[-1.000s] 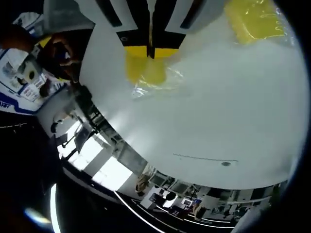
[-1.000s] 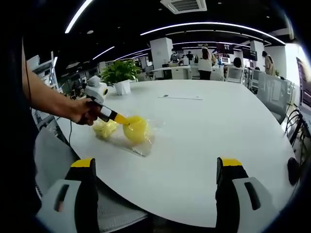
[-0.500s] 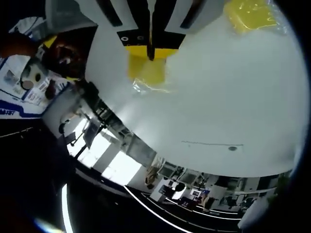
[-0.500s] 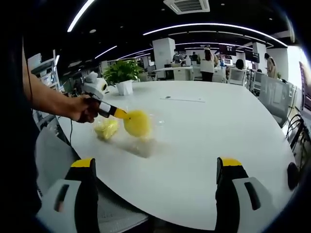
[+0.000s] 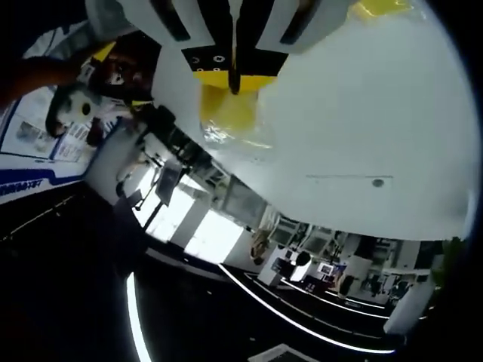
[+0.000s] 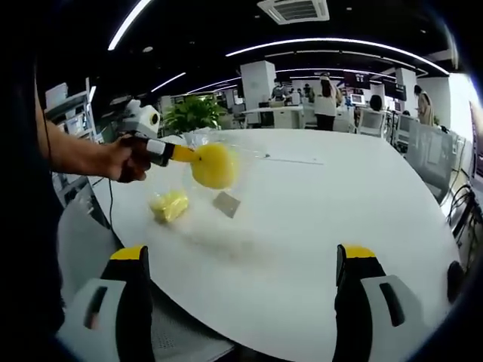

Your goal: Compare the silicone blocks by pressing each to a similar depth, holding the contact briefly, and releasing to observe deformation and rebound differences across the visible hardness samples.

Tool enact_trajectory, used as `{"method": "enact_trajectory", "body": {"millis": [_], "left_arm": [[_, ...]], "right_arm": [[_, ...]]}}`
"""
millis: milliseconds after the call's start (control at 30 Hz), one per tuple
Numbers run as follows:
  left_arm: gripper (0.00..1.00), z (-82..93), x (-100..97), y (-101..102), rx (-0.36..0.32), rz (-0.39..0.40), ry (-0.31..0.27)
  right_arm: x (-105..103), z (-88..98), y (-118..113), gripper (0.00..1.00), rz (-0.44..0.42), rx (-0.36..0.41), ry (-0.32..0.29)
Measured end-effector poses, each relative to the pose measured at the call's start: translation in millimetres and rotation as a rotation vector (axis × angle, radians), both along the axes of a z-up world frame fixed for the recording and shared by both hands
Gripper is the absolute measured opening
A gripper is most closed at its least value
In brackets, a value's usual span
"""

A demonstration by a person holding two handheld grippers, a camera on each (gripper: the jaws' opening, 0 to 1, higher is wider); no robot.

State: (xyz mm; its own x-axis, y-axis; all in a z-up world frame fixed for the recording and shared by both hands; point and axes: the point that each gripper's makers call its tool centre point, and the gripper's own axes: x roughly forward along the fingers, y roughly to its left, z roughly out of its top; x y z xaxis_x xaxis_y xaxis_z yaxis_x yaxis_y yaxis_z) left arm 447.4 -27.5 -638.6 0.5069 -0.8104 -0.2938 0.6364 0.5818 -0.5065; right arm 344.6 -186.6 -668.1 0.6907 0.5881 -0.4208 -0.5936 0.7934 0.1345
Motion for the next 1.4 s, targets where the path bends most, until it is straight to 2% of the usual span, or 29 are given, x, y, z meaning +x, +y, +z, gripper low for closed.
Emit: {"method": "enact_trajectory", "body": {"millis": [167,233,400,600,767,1000,1100,1300,1400], "left_arm": [[0.0,29.1,-6.4,5,-0.046,-0.008,-0.047],[0.0,38.9,-8.1,7,-0.068,-0.01,-0.054],[0.0,70.8,-13.6,12,-0.1,-0.021,-0.115],[0.0,106.3,-26.9,17,-0.142,-0.036,-0.177],[0.0,115.3,-32.0,20,-0.159,-0.034,-0.191],[0.0,130.2,-52.1,21,-0.169,-0.038,-0.227],[0.0,133.7,-57.0,22,-0.177,-0.04,-0.229],[0.0,140.9,-62.0,25,-0.203,-0.035,-0.222],[0.0,145.8,-66.1,25,-0.213,-0.04,-0.224]], "right_arm": [[11,26.3,8,0.97,0.009,0.045,-0.034],[18,41.0,14,0.97,0.037,0.038,-0.066],[27,70.0,28,0.97,0.084,0.058,-0.096],[35,111.4,54,0.97,0.169,0.12,-0.136],[39,140.7,70,0.97,0.224,0.162,-0.168],[41,159.8,85,0.97,0.285,0.195,-0.179],[41,172.1,91,0.97,0.3,0.233,-0.185],[37,179.5,105,0.97,0.322,0.27,-0.189],[35,178.1,114,0.97,0.345,0.265,-0.185]]}}
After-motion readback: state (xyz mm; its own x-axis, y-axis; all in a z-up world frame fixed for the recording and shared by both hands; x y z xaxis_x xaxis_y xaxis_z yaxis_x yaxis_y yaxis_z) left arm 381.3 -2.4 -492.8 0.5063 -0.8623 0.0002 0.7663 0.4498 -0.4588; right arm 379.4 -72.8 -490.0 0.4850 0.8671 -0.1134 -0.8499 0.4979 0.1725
